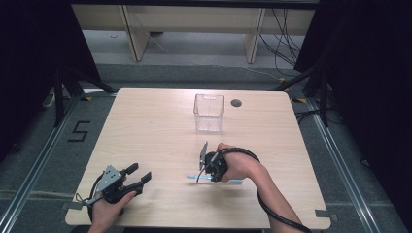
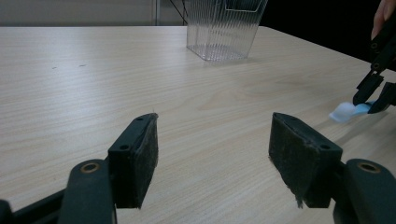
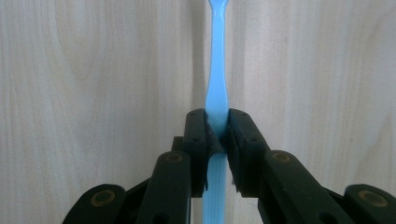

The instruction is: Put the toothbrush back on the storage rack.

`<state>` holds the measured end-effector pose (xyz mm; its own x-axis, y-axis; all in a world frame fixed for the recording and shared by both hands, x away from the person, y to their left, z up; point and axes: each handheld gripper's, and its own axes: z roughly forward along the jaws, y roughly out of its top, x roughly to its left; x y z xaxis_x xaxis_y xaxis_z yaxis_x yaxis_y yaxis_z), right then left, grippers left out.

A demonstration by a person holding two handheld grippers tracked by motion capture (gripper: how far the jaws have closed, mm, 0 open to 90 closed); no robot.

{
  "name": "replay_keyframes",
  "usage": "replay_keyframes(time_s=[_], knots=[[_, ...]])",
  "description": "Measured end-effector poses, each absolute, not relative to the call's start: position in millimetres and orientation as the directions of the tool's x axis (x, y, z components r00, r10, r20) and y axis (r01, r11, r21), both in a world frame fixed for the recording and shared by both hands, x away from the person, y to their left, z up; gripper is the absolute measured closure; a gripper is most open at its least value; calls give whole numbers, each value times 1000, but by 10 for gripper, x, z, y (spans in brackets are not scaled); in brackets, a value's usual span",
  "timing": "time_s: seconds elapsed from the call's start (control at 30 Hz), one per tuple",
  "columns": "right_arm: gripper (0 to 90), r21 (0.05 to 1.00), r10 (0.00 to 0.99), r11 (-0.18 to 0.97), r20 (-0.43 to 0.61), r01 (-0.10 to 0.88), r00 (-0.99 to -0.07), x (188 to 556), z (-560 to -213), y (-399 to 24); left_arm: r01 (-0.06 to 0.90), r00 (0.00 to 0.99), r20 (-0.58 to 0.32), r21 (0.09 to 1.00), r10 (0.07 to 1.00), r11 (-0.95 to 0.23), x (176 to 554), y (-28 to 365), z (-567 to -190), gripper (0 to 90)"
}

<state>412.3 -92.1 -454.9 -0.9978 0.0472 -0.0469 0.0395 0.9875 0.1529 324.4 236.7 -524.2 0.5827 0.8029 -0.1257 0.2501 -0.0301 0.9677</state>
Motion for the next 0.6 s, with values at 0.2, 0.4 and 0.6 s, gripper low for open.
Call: replay_keyframes(time_s=[0.2,0.4,0.6], knots=[[786,219,102,972,-76,83,-992,4146,-4482,-1080,245,585,-118,969,802,-36,3252,2370,-5241,326],[786,296,205,939,-71,176,-976,4107,-4430,-1182,245,584,-118,969,803,-36,3251,2366,-5241,326],[786,361,218,917,-104,167,-970,4103,-4417,-1249,274,565,-122,961,816,-45,3226,2371,-5229,326]])
